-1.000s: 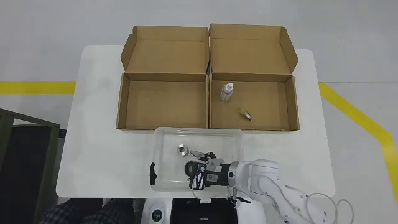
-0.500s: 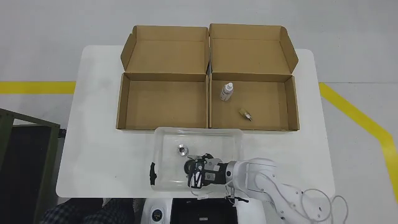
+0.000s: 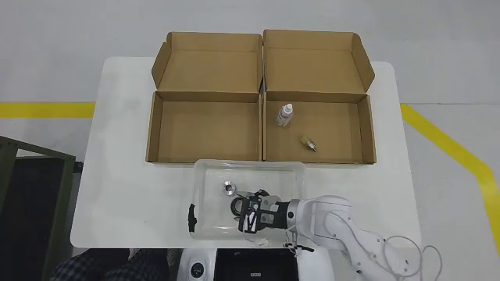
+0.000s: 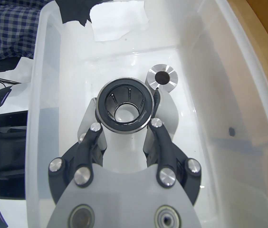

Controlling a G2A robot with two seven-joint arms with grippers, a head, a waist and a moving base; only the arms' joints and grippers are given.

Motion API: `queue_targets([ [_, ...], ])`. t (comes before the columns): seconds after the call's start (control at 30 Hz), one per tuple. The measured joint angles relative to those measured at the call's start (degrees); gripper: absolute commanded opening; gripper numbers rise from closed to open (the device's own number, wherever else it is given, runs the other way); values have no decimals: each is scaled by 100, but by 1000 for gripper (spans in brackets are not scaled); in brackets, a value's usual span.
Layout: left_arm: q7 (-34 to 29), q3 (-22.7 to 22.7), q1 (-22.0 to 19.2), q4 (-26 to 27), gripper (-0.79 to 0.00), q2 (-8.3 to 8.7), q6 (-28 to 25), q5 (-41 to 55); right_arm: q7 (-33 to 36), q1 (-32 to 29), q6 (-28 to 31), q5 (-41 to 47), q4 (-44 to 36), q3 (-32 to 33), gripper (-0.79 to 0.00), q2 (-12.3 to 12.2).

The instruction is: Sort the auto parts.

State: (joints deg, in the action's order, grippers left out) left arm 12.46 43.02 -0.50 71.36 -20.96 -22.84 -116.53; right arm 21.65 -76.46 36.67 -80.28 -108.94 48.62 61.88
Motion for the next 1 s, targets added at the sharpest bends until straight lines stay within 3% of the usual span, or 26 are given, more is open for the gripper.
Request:
queue_targets([
  [0.4,0,0,0,0,0,0,0,0,-287,-309,226,585,-390,707,-785,-144],
  [1.0,0,0,0,0,0,0,0,0,-469,-557,696,2476,-608,1913,-785,-322],
])
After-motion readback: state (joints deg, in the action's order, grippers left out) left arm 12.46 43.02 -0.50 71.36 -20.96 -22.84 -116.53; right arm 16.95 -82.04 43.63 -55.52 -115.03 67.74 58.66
